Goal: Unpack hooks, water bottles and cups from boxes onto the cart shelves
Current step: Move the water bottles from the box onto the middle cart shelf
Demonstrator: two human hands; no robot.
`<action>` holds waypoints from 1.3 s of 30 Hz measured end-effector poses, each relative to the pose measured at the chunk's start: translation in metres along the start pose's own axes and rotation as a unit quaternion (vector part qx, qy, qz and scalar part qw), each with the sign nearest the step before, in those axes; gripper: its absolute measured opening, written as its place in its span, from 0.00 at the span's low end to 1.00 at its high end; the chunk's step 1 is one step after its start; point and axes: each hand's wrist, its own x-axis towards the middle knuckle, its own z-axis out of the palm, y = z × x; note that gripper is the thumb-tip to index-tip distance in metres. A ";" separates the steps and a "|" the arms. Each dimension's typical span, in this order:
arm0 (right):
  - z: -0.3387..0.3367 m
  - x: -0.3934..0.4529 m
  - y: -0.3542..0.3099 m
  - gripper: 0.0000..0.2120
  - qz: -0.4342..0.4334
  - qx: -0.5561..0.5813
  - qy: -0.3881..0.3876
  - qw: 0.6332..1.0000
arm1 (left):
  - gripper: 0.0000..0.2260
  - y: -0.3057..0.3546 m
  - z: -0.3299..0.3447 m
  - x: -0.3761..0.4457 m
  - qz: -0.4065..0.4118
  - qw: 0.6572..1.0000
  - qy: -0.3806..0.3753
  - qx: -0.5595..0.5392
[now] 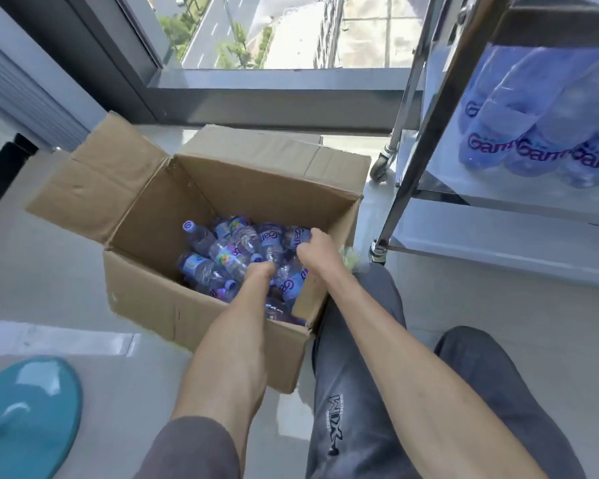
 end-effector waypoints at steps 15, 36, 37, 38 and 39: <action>0.032 0.020 0.011 0.25 -0.017 0.088 0.202 0.975 | 0.25 0.002 0.039 0.031 -0.047 0.998 -0.040 -0.015; 0.028 0.022 0.015 0.20 -0.080 0.287 0.104 0.949 | 0.40 -0.013 0.008 0.002 -0.001 0.994 0.105 -0.018; 0.026 0.022 0.014 0.20 -0.071 0.307 0.112 0.943 | 0.41 -0.012 0.003 -0.003 0.015 0.991 0.134 -0.011; 0.023 0.021 0.013 0.20 -0.070 0.320 0.118 0.937 | 0.40 -0.010 -0.003 -0.009 0.029 0.987 0.159 -0.022; 0.021 0.019 0.013 0.20 -0.070 0.325 0.119 0.935 | 0.38 -0.008 -0.010 -0.014 0.039 0.981 0.185 -0.054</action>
